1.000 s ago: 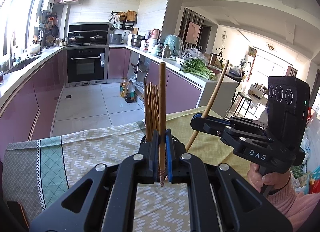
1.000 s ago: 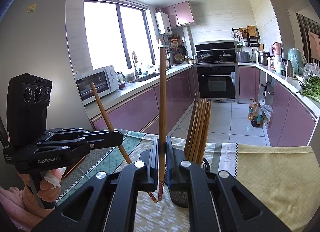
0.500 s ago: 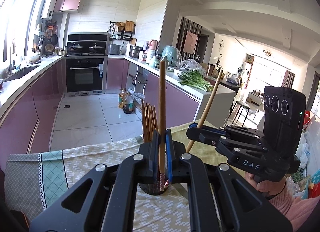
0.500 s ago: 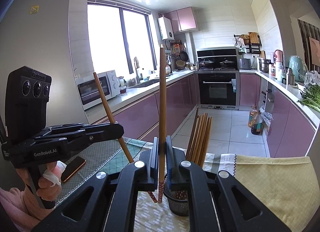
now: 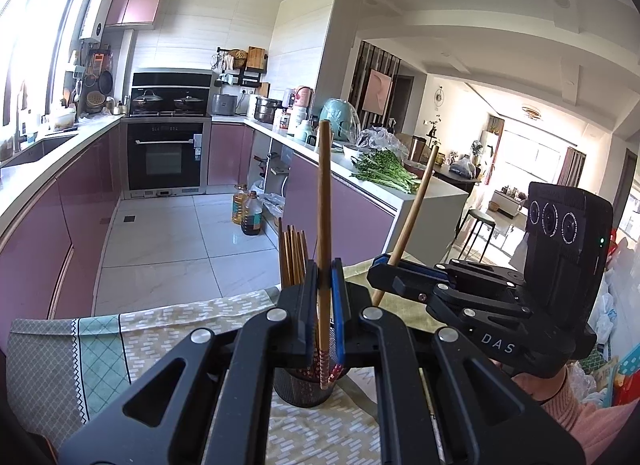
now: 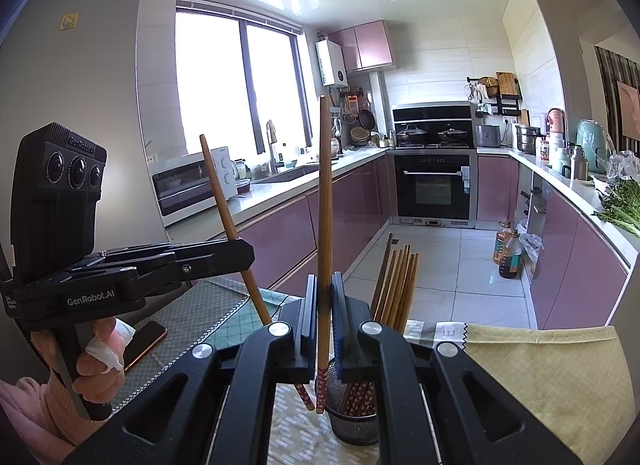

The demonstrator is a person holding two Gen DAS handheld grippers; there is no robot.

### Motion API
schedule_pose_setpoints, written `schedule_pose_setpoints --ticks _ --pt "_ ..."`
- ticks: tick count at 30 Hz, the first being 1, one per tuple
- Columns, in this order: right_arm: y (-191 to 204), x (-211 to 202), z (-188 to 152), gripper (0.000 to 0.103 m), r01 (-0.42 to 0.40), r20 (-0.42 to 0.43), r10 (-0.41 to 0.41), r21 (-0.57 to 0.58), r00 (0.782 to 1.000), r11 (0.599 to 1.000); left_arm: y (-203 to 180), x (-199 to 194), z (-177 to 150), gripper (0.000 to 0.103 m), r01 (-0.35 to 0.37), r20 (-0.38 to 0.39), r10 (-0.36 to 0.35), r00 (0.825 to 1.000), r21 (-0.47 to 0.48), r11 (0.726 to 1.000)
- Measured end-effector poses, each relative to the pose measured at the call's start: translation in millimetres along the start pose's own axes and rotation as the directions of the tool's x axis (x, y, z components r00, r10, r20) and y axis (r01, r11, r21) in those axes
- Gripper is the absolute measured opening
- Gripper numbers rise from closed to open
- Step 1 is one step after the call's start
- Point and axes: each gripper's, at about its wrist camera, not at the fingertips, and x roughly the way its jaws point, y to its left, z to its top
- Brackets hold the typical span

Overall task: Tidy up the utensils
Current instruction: 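Push both held chopsticks down into the cup among the others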

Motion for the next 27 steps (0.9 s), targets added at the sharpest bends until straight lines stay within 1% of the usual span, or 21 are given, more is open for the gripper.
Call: schedule_pose_setpoints --ticks 19,27 --pt "-2 9 2 0.006 0.022 0.001 -0.022 0.013 1.0 1.0 -8 7 7 0.007 -0.006 0.004 0.006 1.0 0.004 1.0" --pt "0 13 2 0.006 0.031 -0.006 -0.031 0.02 0.999 0.999 -11 9 5 0.008 -0.007 0.001 0.007 1.0 0.012 1.0"
